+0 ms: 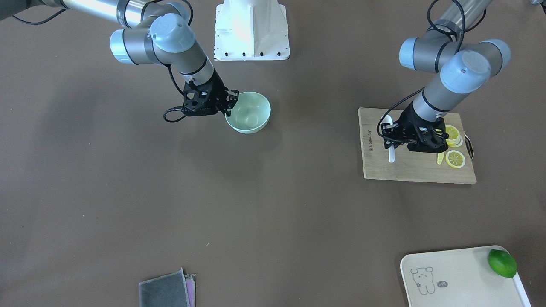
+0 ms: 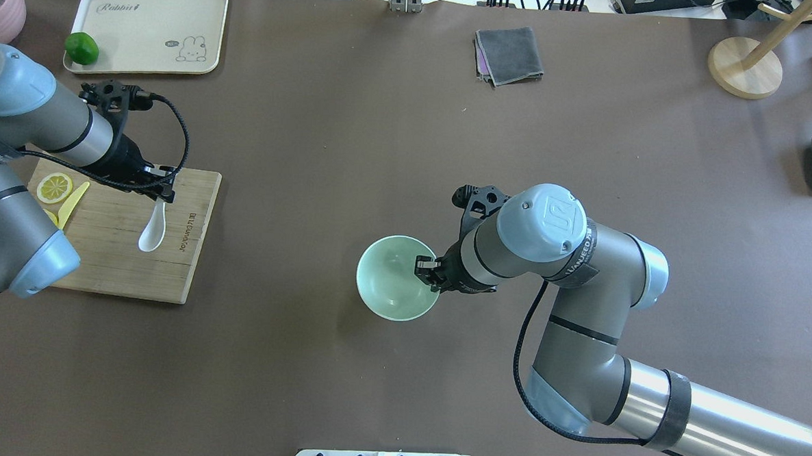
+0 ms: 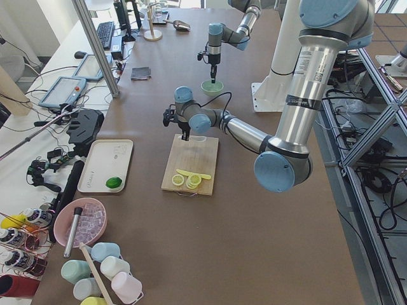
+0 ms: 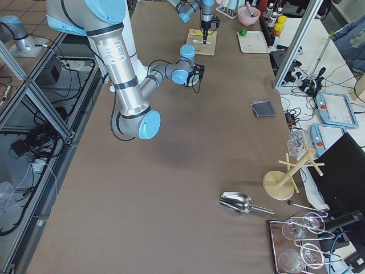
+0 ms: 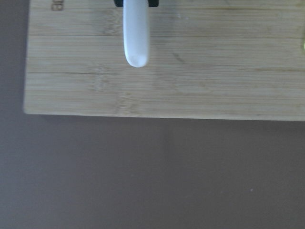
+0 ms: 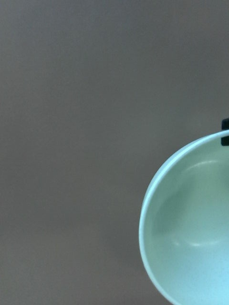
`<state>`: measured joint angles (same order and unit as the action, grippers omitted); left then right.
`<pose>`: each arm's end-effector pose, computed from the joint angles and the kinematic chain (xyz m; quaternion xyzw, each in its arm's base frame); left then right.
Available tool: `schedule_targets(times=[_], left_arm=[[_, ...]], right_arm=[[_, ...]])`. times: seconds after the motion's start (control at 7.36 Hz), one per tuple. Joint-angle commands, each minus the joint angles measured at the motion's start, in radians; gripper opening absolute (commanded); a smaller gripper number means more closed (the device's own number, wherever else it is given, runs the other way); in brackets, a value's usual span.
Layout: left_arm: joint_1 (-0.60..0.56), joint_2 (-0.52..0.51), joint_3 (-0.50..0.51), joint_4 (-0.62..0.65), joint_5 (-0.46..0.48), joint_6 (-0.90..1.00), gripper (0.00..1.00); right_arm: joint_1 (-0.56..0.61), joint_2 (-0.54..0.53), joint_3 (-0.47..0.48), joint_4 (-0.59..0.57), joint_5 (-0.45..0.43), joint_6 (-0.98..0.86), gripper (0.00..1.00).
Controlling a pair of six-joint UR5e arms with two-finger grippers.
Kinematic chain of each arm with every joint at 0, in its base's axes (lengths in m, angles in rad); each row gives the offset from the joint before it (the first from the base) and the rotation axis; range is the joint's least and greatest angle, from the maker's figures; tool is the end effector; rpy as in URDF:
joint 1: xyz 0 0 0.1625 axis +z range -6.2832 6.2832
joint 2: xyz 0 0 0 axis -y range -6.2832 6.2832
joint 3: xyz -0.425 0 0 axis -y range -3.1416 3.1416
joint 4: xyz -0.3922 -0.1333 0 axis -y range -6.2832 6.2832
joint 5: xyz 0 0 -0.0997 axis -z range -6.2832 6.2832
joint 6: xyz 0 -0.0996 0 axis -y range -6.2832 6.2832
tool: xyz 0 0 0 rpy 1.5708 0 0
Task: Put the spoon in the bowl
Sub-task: 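Carry the spoon over the bowl with the left gripper while the right withdraws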
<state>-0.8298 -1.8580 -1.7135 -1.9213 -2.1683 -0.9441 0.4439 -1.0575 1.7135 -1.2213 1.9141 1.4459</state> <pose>0.3518 -0.4990 0.3950 0.0388 0.4525 0.0218 0.8907 -0.5460 -0.3702 0.2596 -0.0105 -0.4977 0.0559 0.8655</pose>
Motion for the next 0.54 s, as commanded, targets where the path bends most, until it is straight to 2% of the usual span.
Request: schedule_targets(times=[0.0, 0.14, 0.27, 0.41], left_arm=[[0.113, -0.155, -0.018, -0.001, -0.018, -0.228, 0.00], [0.192, -0.227, -0.015, -0.001, -0.002, -0.333, 0.00], [0.262, -0.295, -0.011, 0.001, 0.063, -0.416, 0.00], [0.335, -0.332, -0.005, -0.001, 0.132, -0.450, 0.00]], right_arm=[[-0.004, 0.004, 0.004, 0.002, -0.069, -0.011, 1.00], [0.068, -0.018, 0.006, 0.011, -0.006, -0.027, 1.00], [0.178, -0.054, 0.017, 0.013, 0.140, -0.115, 1.00], [0.275, -0.102, 0.027, 0.013, 0.236, -0.204, 1.00]])
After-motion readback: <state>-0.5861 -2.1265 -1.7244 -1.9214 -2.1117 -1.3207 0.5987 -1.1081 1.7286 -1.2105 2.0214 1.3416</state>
